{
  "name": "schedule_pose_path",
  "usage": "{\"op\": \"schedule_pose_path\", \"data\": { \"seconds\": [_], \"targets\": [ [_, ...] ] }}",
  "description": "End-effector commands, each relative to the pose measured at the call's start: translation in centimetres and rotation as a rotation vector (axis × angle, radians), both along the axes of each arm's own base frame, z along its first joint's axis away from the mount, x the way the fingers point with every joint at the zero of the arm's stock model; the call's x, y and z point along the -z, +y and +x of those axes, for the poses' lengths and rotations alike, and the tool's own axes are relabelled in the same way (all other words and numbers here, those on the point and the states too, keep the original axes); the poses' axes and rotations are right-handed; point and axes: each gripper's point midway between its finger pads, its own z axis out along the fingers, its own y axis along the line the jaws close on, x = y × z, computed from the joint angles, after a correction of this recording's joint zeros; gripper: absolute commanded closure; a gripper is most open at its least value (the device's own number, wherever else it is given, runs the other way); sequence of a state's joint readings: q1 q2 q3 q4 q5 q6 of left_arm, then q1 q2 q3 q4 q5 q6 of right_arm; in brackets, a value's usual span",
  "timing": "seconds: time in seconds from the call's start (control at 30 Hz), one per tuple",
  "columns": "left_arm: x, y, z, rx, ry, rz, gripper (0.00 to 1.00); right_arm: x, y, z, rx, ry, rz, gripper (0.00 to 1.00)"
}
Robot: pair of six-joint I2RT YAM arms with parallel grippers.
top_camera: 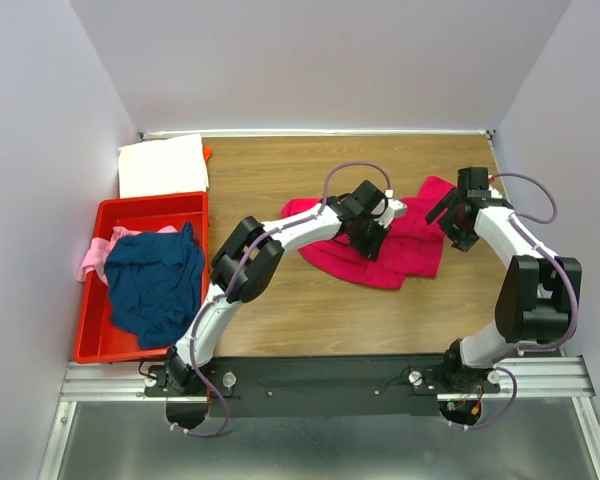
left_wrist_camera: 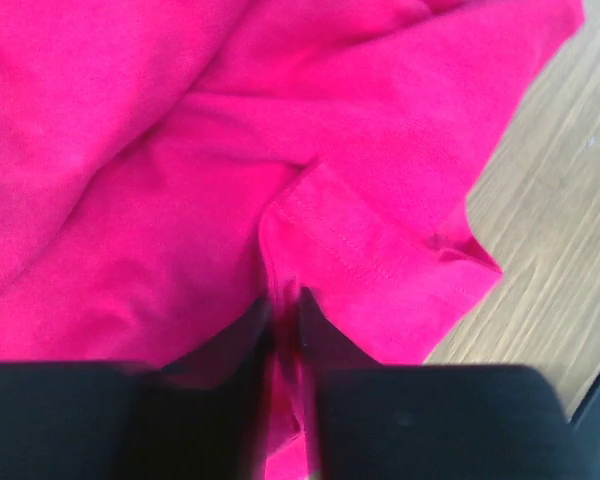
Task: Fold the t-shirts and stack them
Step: Flatten the tshirt out
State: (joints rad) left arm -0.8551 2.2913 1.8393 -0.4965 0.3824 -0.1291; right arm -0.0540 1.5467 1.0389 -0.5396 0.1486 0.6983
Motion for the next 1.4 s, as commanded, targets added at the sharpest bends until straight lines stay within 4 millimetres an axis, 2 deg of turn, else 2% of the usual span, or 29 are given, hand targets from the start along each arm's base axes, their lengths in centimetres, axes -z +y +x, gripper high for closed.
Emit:
{"op": "schedule_pose_path", "data": {
  "seconds": [0.0, 0.03, 0.13, 0.17, 0.23, 0.27, 0.3, 0.33, 0.37, 0.4, 0.43, 0.47, 0.5, 0.53, 0.6, 0.63, 0.77, 0.9, 1.03, 1.2, 1.37],
  "targets": [
    [0.2, 0.0, -1.0, 0.046, 0.023, -0.009, 0.93, 0.7, -0.7, 0.7, 0.006, 0.007, -0.019, 0.15],
    [0.0, 0.2, -0.6, 0.032, 0.006, 0.004, 0.99, 0.8, -0.6, 0.9, 0.002, 0.002, -0.016, 0.18],
    [-1.8, 1.9, 0.7, -0.054, -0.057, 0.042, 1.00, 1.2, -0.5, 1.6, -0.011, 0.007, -0.009, 0.29],
    [-4.4, 2.7, 1.6, -0.096, -0.098, 0.017, 1.00, 1.2, -0.5, 1.8, -0.017, 0.007, -0.008, 0.33],
    [-5.5, 5.0, 2.5, -0.200, -0.114, 0.033, 1.00, 1.2, -0.3, 2.4, -0.026, 0.002, 0.001, 0.36],
    [-8.7, 6.3, 3.4, -0.255, -0.156, -0.011, 1.00, 1.2, -0.3, 2.5, -0.028, 0.002, 0.002, 0.37],
    [-9.6, 7.5, 3.8, -0.299, -0.165, -0.018, 1.00, 1.1, -0.3, 2.7, -0.029, -0.001, 0.004, 0.38],
    [-9.2, 9.5, 3.9, -0.371, -0.161, 0.013, 1.00, 0.7, -0.3, 3.1, -0.030, -0.012, 0.004, 0.38],
    [-12.0, 10.8, 3.9, -0.418, -0.196, -0.025, 1.00, 0.5, -0.3, 3.3, -0.029, -0.018, 0.005, 0.38],
    [-11.1, 13.2, 4.0, -0.472, -0.183, 0.005, 1.00, 0.3, -0.3, 3.5, -0.030, -0.026, 0.005, 0.37],
    [-13.4, 14.7, 4.1, -0.533, -0.216, -0.028, 1.00, -0.2, -0.3, 3.9, -0.032, -0.038, 0.008, 0.37],
    [-12.1, 15.8, 4.2, -0.565, -0.198, 0.001, 1.00, -0.4, -0.3, 4.1, -0.033, -0.046, 0.008, 0.37],
    [-14.0, 17.1, 4.0, -0.595, -0.223, -0.030, 1.00, -0.6, -0.3, 4.4, -0.033, -0.051, 0.010, 0.37],
    [-12.9, 19.1, 3.9, -0.637, -0.212, -0.004, 1.00, -0.5, -0.2, 4.5, -0.037, -0.050, 0.014, 0.37],
    [-13.4, 20.9, 3.4, -0.674, -0.215, -0.018, 1.00, -0.5, -0.3, 4.9, -0.035, -0.051, 0.013, 0.37],
    [-12.0, 23.1, 3.5, -0.729, -0.211, 0.027, 1.00, -0.5, -0.4, 5.0, -0.035, -0.049, 0.013, 0.37],
    [-10.1, 26.1, 2.7, -0.795, -0.178, 0.075, 1.00, 0.5, -0.4, 5.1, -0.041, -0.025, 0.017, 0.37],
    [-9.3, 26.5, 2.4, -0.805, -0.166, 0.087, 1.00, 1.9, -0.6, 4.8, -0.044, 0.014, 0.011, 0.37],
    [-8.7, 26.3, 2.5, -0.800, -0.147, 0.102, 1.00, 2.2, -0.7, 4.1, -0.054, 0.026, 0.000, 0.38],
    [-8.3, 26.2, 2.7, -0.800, -0.136, 0.111, 1.00, 2.7, -2.0, 2.9, -0.020, 0.050, -0.048, 0.39],
    [-9.1, 26.7, 3.1, -0.820, -0.162, 0.126, 1.00, 3.2, -3.6, 2.4, 0.021, 0.066, -0.040, 0.39]
  ]
}}
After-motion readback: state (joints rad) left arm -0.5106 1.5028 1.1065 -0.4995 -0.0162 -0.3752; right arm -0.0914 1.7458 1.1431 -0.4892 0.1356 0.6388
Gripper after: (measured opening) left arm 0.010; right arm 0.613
